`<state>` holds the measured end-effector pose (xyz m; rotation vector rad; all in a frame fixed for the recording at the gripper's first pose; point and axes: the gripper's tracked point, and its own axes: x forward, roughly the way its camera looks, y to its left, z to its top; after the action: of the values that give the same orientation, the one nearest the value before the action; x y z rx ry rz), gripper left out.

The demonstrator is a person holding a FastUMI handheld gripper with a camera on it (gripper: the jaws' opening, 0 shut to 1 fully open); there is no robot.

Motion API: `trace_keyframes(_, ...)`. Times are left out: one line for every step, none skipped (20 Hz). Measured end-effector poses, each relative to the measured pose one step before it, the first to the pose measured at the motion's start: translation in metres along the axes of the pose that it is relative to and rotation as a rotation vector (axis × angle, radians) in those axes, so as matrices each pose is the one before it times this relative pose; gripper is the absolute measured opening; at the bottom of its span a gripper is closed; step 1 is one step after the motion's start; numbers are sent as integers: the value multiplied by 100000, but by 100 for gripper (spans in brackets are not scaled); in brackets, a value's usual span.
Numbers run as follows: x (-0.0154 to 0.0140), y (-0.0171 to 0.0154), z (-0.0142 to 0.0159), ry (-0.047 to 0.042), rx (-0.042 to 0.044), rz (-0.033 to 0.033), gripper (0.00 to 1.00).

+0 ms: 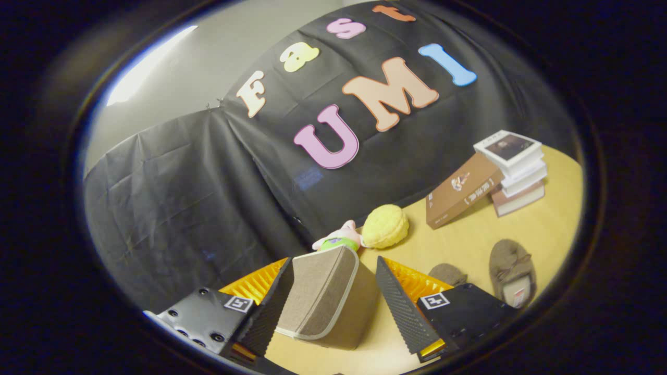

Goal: Open the storage box then place both shoes into the box .Put the left shoe in first, then the right shoe, with the right side of both shoes facing outward in a uniform manner.

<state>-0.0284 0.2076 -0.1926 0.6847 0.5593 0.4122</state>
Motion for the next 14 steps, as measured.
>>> trace_keyframes(225, -63, -677, 1331, 4171, 789, 100)
trace_keyframes(328, 58, -509, 1014, 4448, 1221, 100)
trace_keyframes(373, 112, -641, 1177, 4472, 796, 100)
trace_keyframes(480, -50, -548, 1392, 4452, 528, 100)
trace_keyframes(378, -151, -615, 1172, 4259, 490, 100)
trace_keyframes(511, -266, -499, 1059, 3823, 143, 100)
trace_keyframes(345, -363, -789, 1375, 3573, 237, 100)
trace_keyframes(491, -381, -721, 1875, 3690, 204, 100)
trace_keyframes(371, -162, -807, 2305, 4272, 695, 100)
trace_keyframes(538, -284, -698, 2147, 4623, 727, 100)
trace_keyframes(558, -372, -807, 2083, 4561, 603, 100)
trace_keyframes(563, -351, -517, 1538, 4821, 1113, 100)
trace_keyframes(385, -351, -507, 1584, 4655, 1306, 100)
trace_keyframes(392, -381, -335, 1229, 4578, 1110, 100)
